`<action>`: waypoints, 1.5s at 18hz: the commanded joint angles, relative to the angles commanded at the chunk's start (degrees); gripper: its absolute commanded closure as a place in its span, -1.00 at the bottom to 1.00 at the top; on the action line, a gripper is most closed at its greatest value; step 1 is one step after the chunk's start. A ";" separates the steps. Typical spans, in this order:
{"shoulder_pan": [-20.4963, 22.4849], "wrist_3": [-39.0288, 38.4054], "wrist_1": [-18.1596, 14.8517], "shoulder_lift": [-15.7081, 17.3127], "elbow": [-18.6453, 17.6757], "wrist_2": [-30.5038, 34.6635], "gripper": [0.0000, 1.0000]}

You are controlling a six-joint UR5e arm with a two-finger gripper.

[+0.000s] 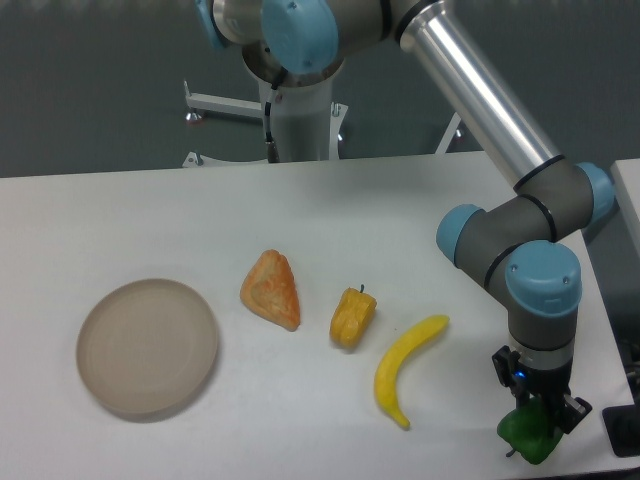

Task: Place the green pepper on the table
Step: 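Lift the held green pepper and carry it toward the orange pepper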

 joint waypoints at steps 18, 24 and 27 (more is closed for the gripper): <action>3.33 5.62 -1.58 19.23 -26.87 -4.83 0.25; 7.73 11.42 -1.58 27.59 -40.50 -6.86 0.24; 8.79 11.42 -1.67 29.44 -43.67 -7.47 0.25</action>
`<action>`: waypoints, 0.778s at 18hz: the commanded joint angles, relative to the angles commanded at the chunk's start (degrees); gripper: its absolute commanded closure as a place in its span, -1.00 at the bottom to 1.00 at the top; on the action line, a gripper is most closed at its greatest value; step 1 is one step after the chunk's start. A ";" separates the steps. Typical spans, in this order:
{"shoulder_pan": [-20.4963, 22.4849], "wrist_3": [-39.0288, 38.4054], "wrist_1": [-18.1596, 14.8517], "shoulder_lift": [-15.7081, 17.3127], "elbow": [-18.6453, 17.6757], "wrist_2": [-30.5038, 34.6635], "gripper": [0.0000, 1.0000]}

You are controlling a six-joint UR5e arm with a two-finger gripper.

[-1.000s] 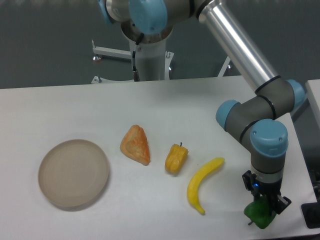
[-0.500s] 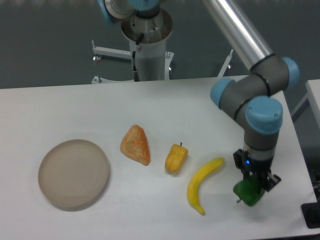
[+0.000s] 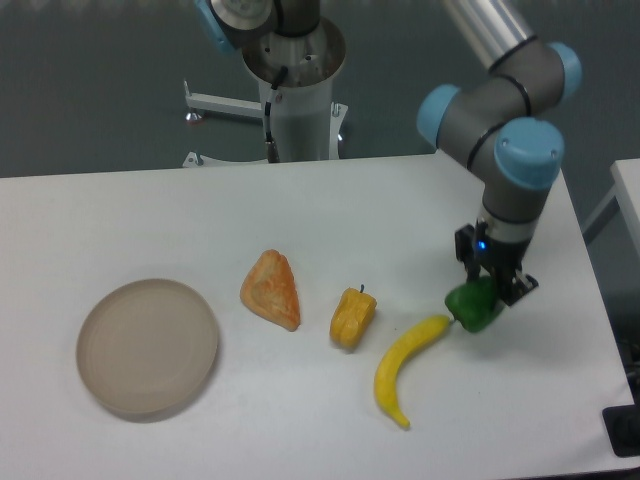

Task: Place the green pepper on the table
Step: 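Lift the held green pepper and carry it toward the orange pepper, then lower the green pepper onto the table beside the banana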

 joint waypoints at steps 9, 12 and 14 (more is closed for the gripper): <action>1.76 -10.89 -3.60 4.22 -10.55 -7.65 0.24; 2.20 -11.60 -3.78 4.31 -10.56 -8.53 0.24; 2.20 -11.60 -3.78 4.31 -10.64 -8.62 0.23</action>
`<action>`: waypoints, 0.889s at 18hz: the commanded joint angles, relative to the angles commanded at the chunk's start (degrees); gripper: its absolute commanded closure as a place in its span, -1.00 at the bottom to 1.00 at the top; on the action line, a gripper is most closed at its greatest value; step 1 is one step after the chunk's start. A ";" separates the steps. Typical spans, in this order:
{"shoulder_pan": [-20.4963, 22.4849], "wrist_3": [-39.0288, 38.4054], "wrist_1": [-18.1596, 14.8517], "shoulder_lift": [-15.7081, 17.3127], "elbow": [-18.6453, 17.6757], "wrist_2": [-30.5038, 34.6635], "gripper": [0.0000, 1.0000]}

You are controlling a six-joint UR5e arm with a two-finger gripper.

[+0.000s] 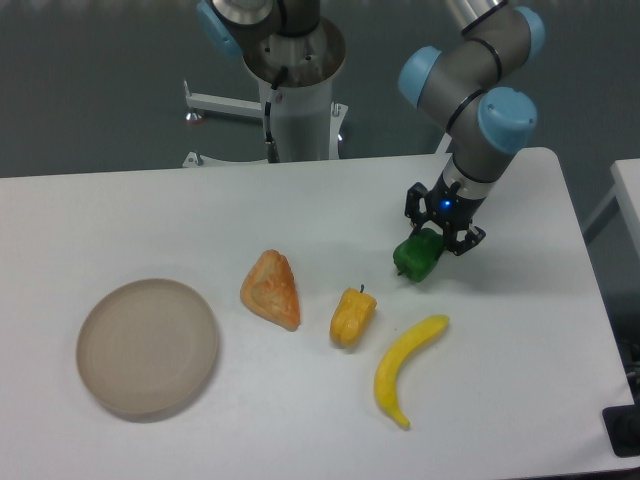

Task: Place the green pepper on the table
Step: 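Lower the green pepper onto the table beside the banana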

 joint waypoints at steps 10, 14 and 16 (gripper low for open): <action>-0.26 0.09 0.09 0.00 -0.26 0.00 0.18; -0.44 0.09 0.09 0.00 -0.26 0.00 0.14; -0.61 0.09 0.09 0.00 -0.18 0.00 0.09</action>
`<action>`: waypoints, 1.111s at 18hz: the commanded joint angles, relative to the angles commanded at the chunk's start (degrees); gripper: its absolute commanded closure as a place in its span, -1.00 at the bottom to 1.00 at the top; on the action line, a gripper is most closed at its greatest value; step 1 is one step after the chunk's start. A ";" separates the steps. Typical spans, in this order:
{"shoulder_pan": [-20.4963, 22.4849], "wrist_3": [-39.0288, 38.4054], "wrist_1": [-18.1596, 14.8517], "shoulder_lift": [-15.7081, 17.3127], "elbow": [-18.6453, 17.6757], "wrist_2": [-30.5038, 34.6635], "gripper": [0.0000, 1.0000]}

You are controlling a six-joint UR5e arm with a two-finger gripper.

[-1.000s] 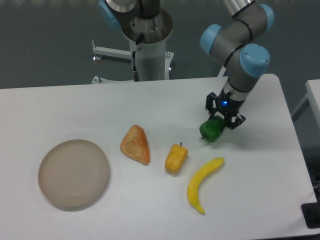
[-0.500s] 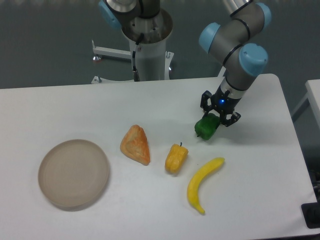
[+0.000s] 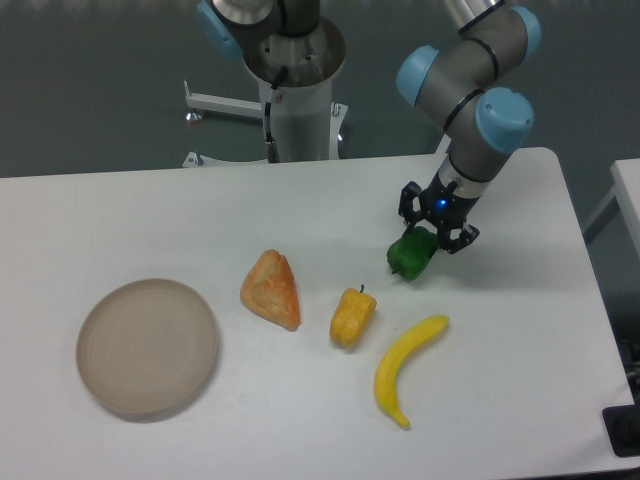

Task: Place the green pepper on the table
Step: 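Lower the green pepper onto the table beside the banana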

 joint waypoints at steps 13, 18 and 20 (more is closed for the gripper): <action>-0.09 0.09 0.09 -0.26 -0.09 0.44 -0.01; -0.09 0.00 0.09 -0.26 0.09 0.44 -0.22; -0.09 0.00 0.09 -0.26 0.18 0.35 -0.38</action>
